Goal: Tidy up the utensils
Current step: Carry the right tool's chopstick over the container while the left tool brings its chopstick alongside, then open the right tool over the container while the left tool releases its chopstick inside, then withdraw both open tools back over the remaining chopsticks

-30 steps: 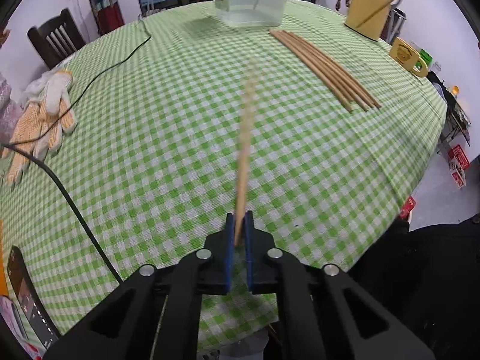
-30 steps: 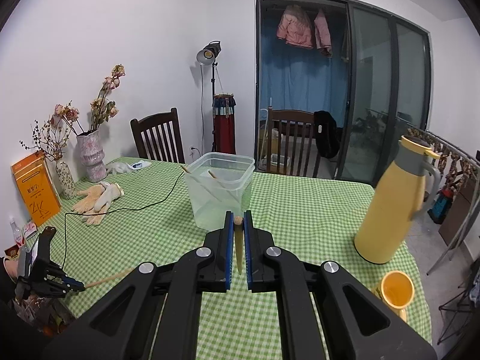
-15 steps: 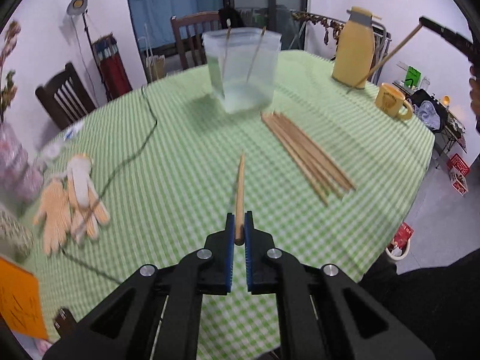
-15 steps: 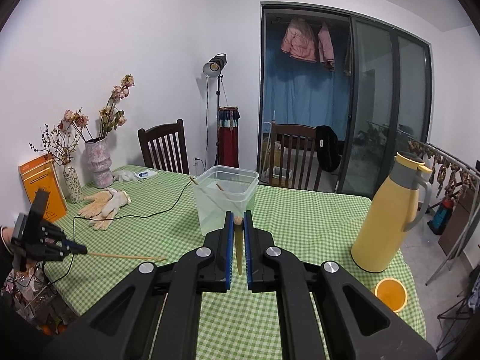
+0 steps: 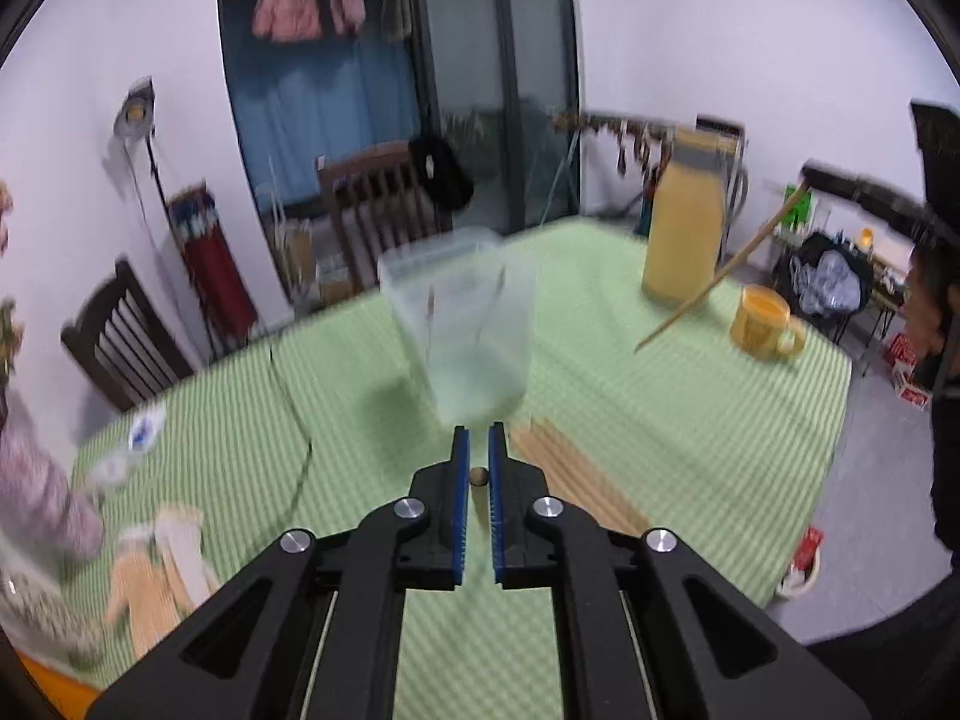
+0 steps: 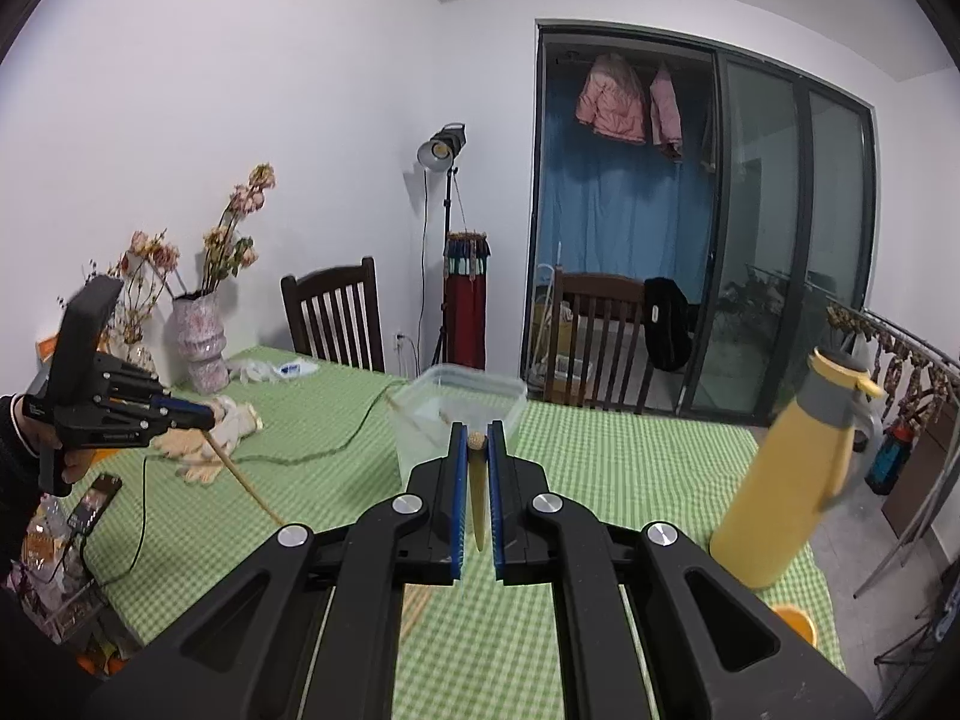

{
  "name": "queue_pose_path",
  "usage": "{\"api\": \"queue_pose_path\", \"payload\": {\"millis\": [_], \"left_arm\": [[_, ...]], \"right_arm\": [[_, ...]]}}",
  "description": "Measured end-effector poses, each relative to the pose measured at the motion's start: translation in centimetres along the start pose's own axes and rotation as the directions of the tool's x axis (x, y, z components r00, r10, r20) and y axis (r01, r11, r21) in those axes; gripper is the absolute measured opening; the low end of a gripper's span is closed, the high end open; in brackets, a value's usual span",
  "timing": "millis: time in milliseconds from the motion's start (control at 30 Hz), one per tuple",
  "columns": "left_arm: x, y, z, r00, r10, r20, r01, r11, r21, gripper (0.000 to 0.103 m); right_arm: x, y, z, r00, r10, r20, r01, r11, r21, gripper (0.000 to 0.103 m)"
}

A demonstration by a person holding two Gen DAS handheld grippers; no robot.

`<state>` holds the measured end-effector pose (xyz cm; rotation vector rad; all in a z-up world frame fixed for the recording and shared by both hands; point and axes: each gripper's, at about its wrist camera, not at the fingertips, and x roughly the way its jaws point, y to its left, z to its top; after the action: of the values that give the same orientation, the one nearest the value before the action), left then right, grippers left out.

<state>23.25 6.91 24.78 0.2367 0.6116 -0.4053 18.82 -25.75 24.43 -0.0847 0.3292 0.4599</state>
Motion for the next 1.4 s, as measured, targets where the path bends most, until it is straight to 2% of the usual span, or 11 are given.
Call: {"api": "queue_pose_path", "payload": {"millis": [133,367,467,567,767,833,967,1033,1133,1267,1400], "left_arm": [[-2.5,-0.3,6.1,0.991,0.017,0.136,-0.024,0.999,0.048,0.003],[-5.7,-0.8,15.8,0.933,0.048,0.358,-0.08,0.994,0.074,0.003],[-3.8,-0.2,18.8,0.927,0.044,0.373,-0.074,0.995,0.066,0.003],[1.1,0.6,20.5,0.944,0.046,0.328,-0.065,0.997,0.048,0.003],[12.1,2.0,17.7,0.969,0.042,0.245,-0.04,0.999,-0.012,0.003],[16.4,2.4,16.0,0.985,0.051,0.168,-0.041,0.997,-0.063,0.003],[20.3,3.3,13.2,0.997,0.019,0.069,-0.008,0.988,-0.154,0.004],[20.5,2.9,11.7,0.999,-0.024,0.045,0.03,0.989,-0.142,0.004],[19.4,2.0,9.8,0.998,-0.051,0.045,0.055,0.994,-0.095,0.016],[17.1,2.3,8.0,0.996,-0.05,0.073,0.06,0.986,-0.155,0.031],[13.4,3.5,5.1,0.992,0.0,0.123,0.032,0.965,-0.261,0.033]], "right_arm": [[0.7,0.1,3.3,0.998,0.007,0.057,-0.005,0.999,-0.032,0.007],[3.4,0.5,9.5,0.986,0.033,0.166,-0.02,0.997,-0.08,0.007],[6.9,0.6,10.4,0.99,0.048,0.136,-0.036,0.995,-0.088,0.007],[11.5,0.5,9.8,0.997,0.05,0.055,-0.045,0.995,-0.09,0.007],[19.5,0.2,6.3,0.991,0.05,-0.121,-0.059,0.996,-0.07,0.007],[21.2,0.0,4.8,0.986,0.049,-0.16,-0.058,0.997,-0.052,0.007],[23.2,-0.7,2.8,0.973,0.07,-0.219,-0.074,0.997,-0.01,0.007],[23.2,-0.9,2.4,0.972,0.096,-0.216,-0.095,0.995,0.016,0.013],[21.8,-0.7,2.1,0.976,0.111,-0.189,-0.107,0.994,0.03,0.042],[19.3,-0.3,2.3,0.986,0.095,-0.136,-0.092,0.995,0.034,0.043],[15.3,-0.6,1.1,0.995,0.07,-0.075,-0.065,0.995,0.07,0.047]]}}
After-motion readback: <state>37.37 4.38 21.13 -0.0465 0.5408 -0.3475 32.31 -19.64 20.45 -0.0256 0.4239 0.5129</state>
